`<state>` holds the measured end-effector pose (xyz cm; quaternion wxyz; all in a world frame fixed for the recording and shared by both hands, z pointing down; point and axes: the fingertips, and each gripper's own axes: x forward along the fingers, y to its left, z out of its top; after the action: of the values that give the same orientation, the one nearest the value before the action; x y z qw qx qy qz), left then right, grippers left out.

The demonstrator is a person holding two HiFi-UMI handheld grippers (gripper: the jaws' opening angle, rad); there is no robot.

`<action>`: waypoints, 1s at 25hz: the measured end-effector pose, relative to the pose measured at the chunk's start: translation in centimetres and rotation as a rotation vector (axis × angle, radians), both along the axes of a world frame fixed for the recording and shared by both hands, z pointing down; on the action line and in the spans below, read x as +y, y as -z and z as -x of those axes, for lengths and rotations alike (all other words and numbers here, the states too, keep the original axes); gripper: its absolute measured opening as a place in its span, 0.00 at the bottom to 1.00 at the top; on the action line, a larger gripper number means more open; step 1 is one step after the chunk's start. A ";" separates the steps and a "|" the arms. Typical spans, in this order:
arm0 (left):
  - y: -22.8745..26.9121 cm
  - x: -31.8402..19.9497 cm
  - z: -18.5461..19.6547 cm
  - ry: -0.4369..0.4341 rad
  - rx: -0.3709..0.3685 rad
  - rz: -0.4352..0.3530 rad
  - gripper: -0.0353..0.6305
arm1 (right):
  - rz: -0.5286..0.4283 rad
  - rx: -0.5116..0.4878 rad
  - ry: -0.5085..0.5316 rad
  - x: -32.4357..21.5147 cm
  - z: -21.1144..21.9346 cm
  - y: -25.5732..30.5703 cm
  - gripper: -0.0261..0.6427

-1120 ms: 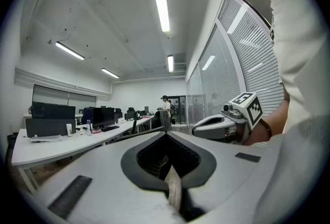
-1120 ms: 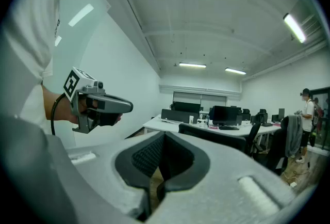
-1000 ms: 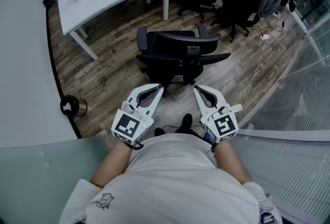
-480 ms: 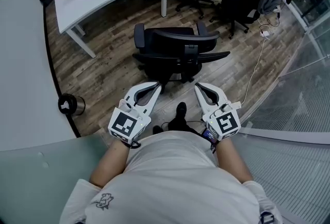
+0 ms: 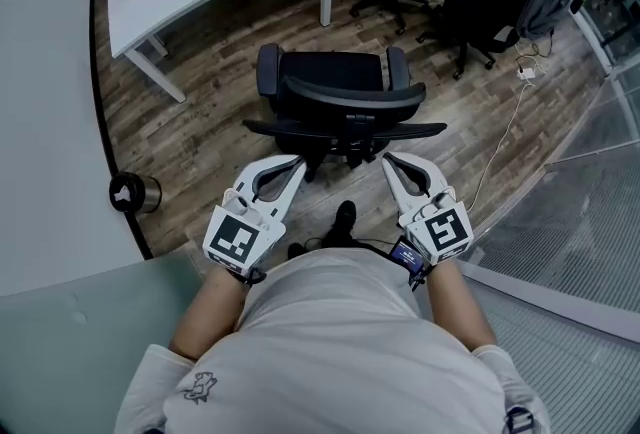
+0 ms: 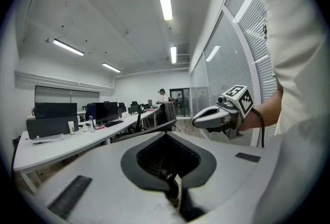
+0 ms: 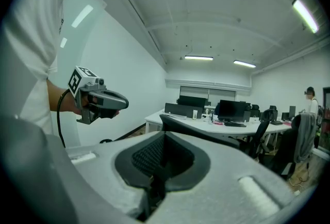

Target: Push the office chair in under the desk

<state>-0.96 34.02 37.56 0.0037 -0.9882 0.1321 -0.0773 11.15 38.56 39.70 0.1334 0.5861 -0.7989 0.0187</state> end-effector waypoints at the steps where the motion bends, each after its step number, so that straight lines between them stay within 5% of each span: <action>1: -0.3 -0.8 -0.8 0.008 -0.013 -0.011 0.05 | 0.010 0.000 0.011 -0.6 -1.0 -0.3 0.05; 11: -4.7 -5.3 -6.4 -0.018 -0.184 -0.053 0.06 | 0.144 0.042 0.197 -3.8 -7.5 -4.9 0.14; 25: -14.5 -7.5 -6.7 -0.181 -0.628 -0.149 0.31 | 0.311 0.310 0.395 -4.2 -10.9 -11.3 0.25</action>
<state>5.78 26.49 52.06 0.1235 -0.9208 0.0416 -0.3676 22.07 34.40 50.96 0.3432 0.3877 -0.8552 0.0246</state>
